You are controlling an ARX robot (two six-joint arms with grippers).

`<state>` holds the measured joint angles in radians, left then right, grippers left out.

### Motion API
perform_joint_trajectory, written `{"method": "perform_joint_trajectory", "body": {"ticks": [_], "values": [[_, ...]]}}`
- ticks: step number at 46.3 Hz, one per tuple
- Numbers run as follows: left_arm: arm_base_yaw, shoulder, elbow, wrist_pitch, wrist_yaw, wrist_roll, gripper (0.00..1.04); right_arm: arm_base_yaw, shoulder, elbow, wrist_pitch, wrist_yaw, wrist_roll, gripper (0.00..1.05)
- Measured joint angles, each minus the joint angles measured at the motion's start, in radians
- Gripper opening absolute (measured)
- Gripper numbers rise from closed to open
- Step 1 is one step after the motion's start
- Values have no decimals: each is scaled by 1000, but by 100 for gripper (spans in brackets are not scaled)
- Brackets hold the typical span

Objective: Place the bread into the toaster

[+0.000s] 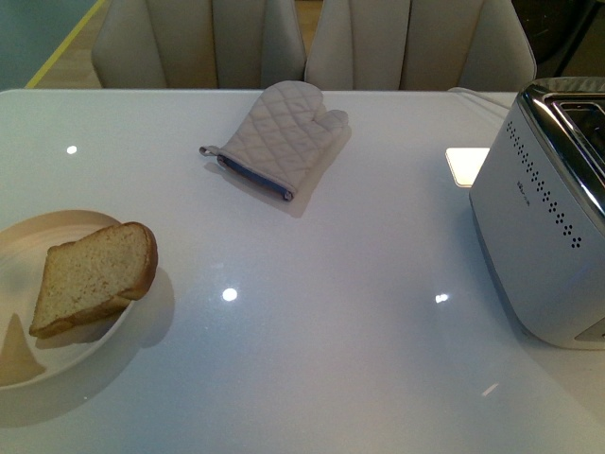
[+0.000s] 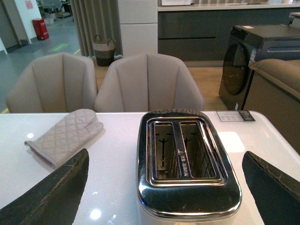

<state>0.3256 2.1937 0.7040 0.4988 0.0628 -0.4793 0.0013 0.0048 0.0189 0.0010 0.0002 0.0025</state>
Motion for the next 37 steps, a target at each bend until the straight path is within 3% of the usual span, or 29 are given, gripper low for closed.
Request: {"method": "perform_joint_trajectory", "body": {"ticks": [11,14,21,26,37], "values": [[-12,80,33,-11,-26,-24,98,0,0,0,0,0,0,96],[-18,95,38,-14,-37,-27,93,0,0,0,0,0,0,96],[-40,114,40,-16,-57,-35,63,0,0,0,0,0,0,96],[-62,116,39,-16,-61,-34,47,0,0,0,0,0,0,96],[-166,105,13,16,-50,-45,7,0,0,0,0,0,0,96]]}}
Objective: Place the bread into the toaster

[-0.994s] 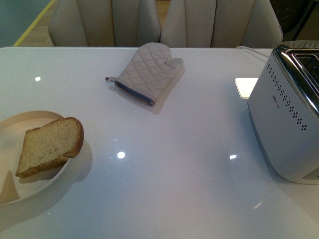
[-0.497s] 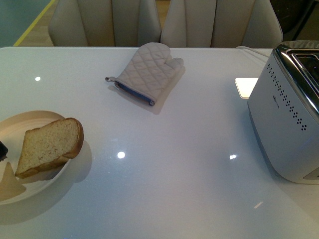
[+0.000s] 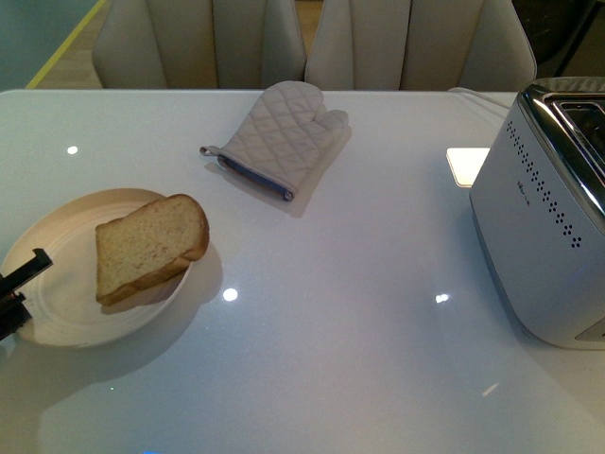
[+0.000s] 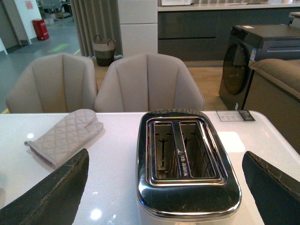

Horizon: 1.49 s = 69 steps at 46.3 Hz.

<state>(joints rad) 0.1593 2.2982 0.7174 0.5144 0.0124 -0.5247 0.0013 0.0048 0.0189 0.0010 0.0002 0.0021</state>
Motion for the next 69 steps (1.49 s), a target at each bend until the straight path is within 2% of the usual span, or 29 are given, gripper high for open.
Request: {"method": "perform_joint_trajectory", "body": {"ticks": [14,23,31,36,44,48,60,62,63,65,69], "values": [[-210,-6,-42,36,34,-47,5,0,0,0,0,0,0,96],[-288,-6,-54,51,38,-75,5,0,0,0,0,0,0,96],[-332,-29,-75,56,48,-115,39,0,0,0,0,0,0,96],[-320,-93,-84,62,40,-136,55,0,0,0,0,0,0,96],[-225,-309,-132,84,-3,-129,88,0,0,0,0,0,0,96],[-186,-416,-159,86,0,-113,99,0,0,0,0,0,0,96],[-119,-929,-272,29,-6,5,98,0,0,0,0,0,0,96],[-111,-991,-322,130,26,89,92,0,0,0,0,0,0,96],[-109,-1019,-362,231,36,159,87,0,0,0,0,0,0,96],[-125,-1067,-426,377,0,294,76,0,0,0,0,0,0,96],[-155,-1143,-493,418,-9,437,57,0,0,0,0,0,0,96]]}}
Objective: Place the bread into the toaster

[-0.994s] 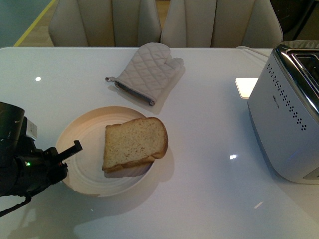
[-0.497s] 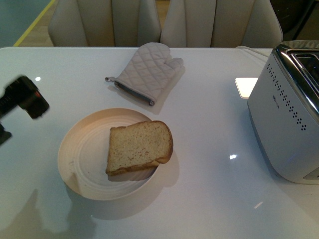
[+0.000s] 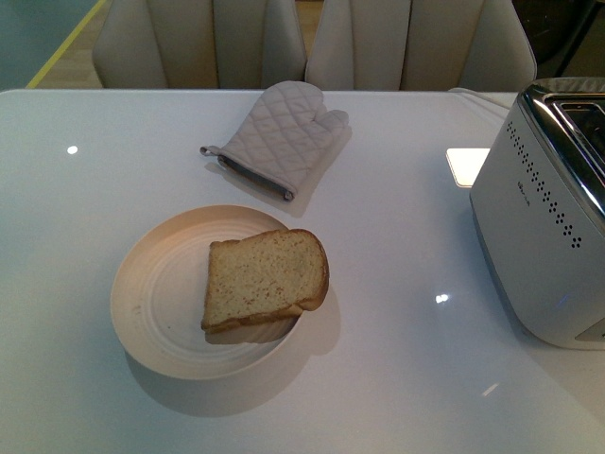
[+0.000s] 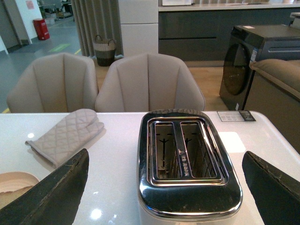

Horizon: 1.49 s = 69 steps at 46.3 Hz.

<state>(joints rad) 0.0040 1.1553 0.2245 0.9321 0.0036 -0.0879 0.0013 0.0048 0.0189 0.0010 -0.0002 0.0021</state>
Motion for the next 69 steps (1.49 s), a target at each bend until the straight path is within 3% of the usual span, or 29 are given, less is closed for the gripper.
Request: {"method": "perform_joint_trajectory", "body": {"ticks": [7,14,20,36,69], "values": [[-2,-112,-79,-45,-2,63,23,0,0,0,0,0,0,96],[-2,-195,-116,-91,-4,68,3,0,0,0,0,0,0,96],[-2,-226,-172,-63,-4,74,3,0,0,0,0,0,0,96],[-2,-553,-212,-344,-4,77,3,0,0,0,0,0,0,96],[-2,-902,-212,-679,-4,77,3,0,0,0,0,0,0,96]]}}
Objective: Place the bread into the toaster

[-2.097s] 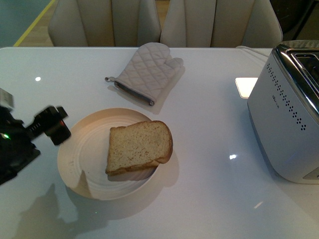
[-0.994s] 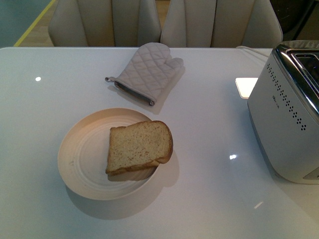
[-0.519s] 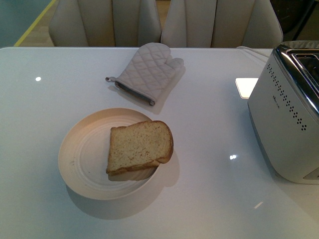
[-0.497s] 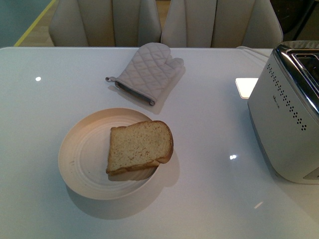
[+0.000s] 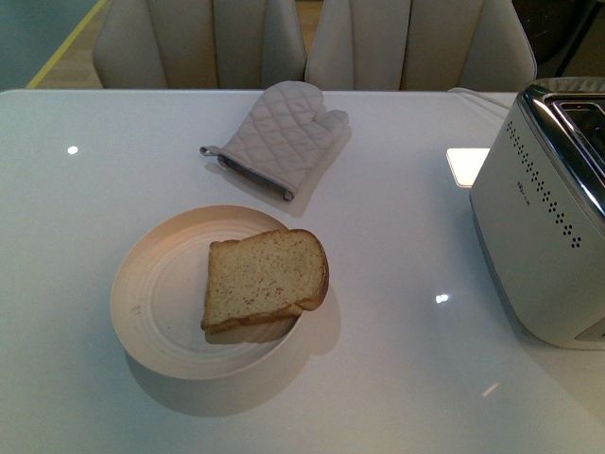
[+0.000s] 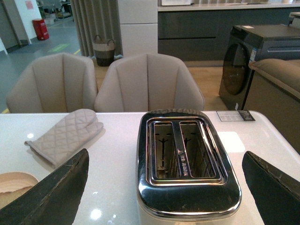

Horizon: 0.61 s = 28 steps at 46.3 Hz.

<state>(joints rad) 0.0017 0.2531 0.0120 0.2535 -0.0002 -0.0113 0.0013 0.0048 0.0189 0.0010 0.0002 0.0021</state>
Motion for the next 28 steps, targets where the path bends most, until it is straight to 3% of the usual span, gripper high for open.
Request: {"method": "perform_joint_trajectory", "body": {"ticks": [16,19,28], "values": [[0,-80,0,-80,0,0,3,0,0,0,0,0,0,96],[0,-200,0,-232,0,0,3,0,0,0,0,0,0,96],[0,-246,0,-251,0,0,3,0,0,0,0,0,0,96]]}}
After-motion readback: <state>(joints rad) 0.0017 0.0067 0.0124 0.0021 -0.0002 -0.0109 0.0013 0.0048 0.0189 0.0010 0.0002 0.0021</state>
